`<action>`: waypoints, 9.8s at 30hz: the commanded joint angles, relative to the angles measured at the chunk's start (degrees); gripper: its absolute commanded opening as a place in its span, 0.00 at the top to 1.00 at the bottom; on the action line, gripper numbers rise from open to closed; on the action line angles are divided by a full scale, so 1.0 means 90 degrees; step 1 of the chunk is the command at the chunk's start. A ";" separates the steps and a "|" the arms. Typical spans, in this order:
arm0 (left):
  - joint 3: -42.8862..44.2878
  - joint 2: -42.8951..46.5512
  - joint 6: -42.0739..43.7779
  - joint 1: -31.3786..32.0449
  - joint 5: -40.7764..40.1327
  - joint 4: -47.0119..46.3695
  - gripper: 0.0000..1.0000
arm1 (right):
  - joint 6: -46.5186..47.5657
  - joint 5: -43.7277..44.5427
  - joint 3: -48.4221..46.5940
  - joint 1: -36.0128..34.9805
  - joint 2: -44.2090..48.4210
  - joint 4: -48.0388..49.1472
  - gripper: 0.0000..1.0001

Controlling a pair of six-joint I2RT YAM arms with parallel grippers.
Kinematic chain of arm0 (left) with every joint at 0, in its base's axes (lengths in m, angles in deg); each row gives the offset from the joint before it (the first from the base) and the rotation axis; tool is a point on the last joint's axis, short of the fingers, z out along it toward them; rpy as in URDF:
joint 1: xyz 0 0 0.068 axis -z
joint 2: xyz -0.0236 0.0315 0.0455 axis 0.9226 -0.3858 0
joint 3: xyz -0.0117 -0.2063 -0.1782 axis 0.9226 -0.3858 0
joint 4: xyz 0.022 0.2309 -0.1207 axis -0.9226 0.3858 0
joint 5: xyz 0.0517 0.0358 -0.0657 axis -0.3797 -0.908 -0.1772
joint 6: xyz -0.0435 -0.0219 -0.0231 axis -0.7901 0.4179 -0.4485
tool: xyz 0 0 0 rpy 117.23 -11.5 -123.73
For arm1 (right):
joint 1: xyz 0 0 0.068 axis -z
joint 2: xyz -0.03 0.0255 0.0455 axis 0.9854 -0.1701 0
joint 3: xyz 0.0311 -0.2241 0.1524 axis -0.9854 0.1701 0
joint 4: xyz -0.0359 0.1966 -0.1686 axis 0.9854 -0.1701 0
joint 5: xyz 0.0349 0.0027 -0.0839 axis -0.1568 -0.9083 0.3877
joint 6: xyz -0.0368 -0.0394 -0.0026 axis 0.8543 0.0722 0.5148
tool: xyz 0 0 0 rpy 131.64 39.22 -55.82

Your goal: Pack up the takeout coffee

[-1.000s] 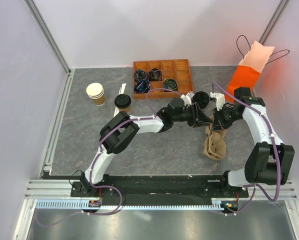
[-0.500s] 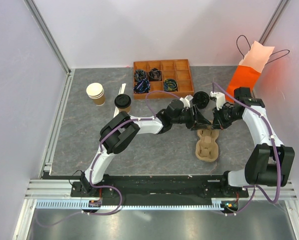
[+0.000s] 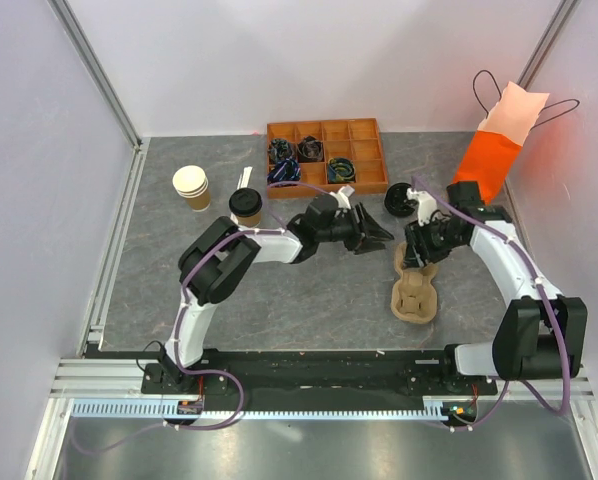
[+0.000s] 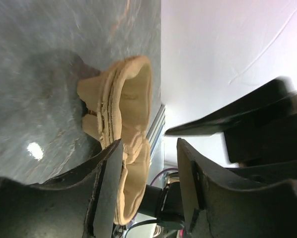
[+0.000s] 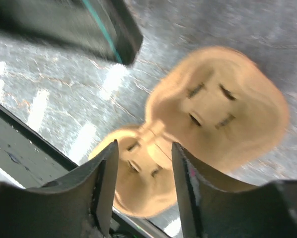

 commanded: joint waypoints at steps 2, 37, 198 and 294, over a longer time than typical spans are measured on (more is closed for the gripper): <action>-0.0350 0.0775 0.0006 -0.0179 0.0053 -0.0318 0.44 | -0.0888 0.0403 0.0372 -0.0613 0.0000 0.0637 0.50; -0.0283 0.0580 -0.0208 -0.0043 0.0111 -0.0406 0.43 | -0.0899 0.0804 -0.0175 -0.0975 -0.0264 0.0266 1.00; -0.1738 0.5258 0.6012 -0.1947 0.1771 0.5326 0.53 | -0.0430 0.2835 -0.1698 -0.6825 0.0107 0.0706 1.00; -0.0468 0.6478 0.7283 -0.3596 0.2777 0.6899 0.98 | 0.3096 0.0141 -0.5937 0.0894 -0.0129 -0.1127 1.00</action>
